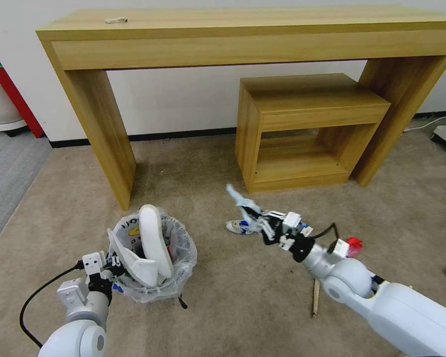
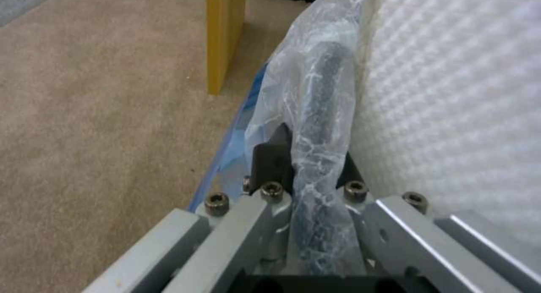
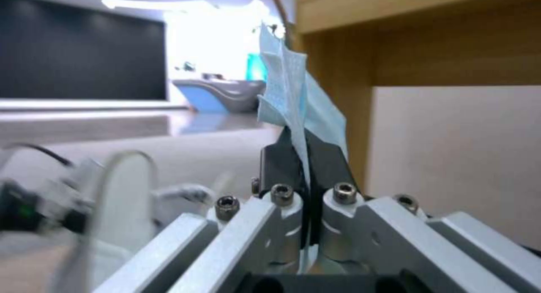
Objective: Pick up the trash bin and place the garbage on the floor into it.
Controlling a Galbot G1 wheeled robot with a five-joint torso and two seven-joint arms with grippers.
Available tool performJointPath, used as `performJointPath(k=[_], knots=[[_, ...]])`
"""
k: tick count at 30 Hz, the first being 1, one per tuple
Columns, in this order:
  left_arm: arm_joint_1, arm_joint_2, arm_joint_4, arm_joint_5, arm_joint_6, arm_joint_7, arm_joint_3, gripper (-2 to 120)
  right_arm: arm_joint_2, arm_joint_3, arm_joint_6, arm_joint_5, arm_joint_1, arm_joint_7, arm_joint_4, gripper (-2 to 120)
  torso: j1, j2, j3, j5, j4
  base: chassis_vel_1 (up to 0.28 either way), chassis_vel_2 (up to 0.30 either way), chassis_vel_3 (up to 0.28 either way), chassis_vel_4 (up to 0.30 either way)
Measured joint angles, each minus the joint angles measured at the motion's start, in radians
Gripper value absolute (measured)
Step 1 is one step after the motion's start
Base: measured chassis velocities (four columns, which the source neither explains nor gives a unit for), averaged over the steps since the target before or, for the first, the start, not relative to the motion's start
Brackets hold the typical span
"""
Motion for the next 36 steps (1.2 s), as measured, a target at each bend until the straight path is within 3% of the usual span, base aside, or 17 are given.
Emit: performJointPath(k=[9,21,36], knots=[[0.020,-0.009,-0.058,0.002,0.016,0.002,0.008,3,0.072,-0.236,-0.011,0.088,0.177,-0.019,-0.006,0,0.000,0.000,0.000,0.0001,0.0000,0.000,0.000,0.000,0.000],[0.038,-0.015,-0.099,0.007,0.020,0.006,0.008,3,0.150,-0.451,-0.067,0.118,0.303,0.014,-0.059,0,0.000,0.000,0.000,-0.0001,0.0001,0.000,0.000,0.000,0.000],[0.051,-0.019,-0.130,0.008,0.020,0.010,0.008,3,0.256,-0.543,-0.100,0.102,0.352,0.073,-0.209,0,0.000,0.000,0.000,-0.0001,0.0000,0.000,0.000,0.000,0.000]])
